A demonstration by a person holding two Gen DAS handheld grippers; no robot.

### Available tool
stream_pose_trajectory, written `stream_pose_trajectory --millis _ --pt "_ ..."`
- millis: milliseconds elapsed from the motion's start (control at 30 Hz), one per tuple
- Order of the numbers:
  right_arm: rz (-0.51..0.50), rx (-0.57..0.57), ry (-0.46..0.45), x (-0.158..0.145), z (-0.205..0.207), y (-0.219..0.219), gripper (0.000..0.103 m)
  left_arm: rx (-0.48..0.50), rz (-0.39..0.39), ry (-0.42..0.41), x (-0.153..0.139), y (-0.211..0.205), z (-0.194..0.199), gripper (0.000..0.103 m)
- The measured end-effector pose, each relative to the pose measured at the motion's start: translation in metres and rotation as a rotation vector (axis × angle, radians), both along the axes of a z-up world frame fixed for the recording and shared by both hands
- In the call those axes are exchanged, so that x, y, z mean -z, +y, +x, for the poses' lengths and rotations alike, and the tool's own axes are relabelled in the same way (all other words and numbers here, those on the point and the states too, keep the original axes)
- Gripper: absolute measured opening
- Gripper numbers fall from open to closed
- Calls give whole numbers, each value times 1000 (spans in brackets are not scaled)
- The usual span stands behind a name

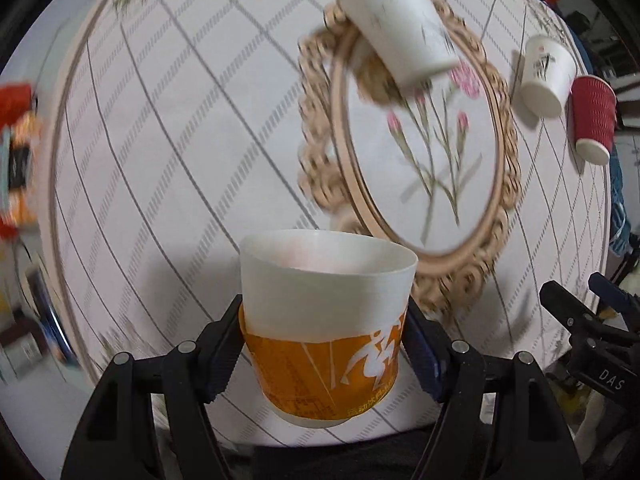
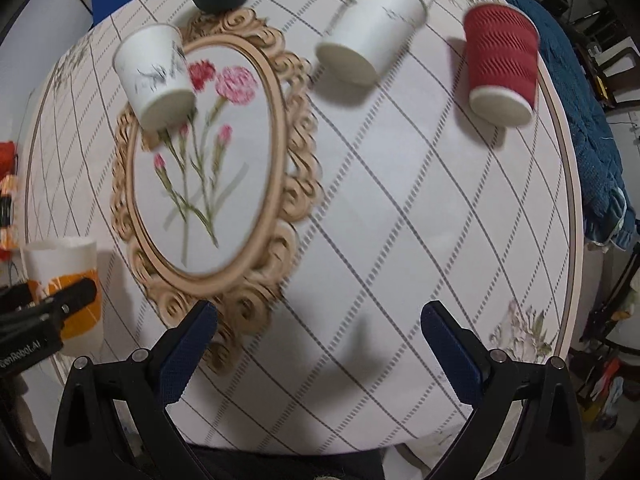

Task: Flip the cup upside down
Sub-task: 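Lift the orange-and-white cup upright with the left gripper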

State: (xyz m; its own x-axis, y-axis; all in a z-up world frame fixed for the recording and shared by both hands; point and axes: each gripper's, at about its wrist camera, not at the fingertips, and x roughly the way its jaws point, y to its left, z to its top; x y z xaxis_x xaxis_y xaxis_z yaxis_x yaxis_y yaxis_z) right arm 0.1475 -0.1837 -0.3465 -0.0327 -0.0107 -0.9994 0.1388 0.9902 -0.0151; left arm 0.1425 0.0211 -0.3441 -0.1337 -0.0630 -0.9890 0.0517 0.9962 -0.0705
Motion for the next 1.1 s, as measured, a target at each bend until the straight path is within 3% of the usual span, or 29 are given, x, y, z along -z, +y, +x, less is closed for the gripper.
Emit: stream_pose_trajectory --millis 300,467,567,1100 --pt "12 -38 11 4 -35 -41 103 -111 -33 57 18 -27 -48 71" --pt "15 -45 22 4 -40 -55 103 -112 -13 42 32 -35 -58 71" --pt "14 -46 21 4 -41 -58 103 -123 -3 45 38 -50 -42 71" --pt "-12 0 5 -7 -29 -58 103 -131 -3 57 64 -66 -31 76"
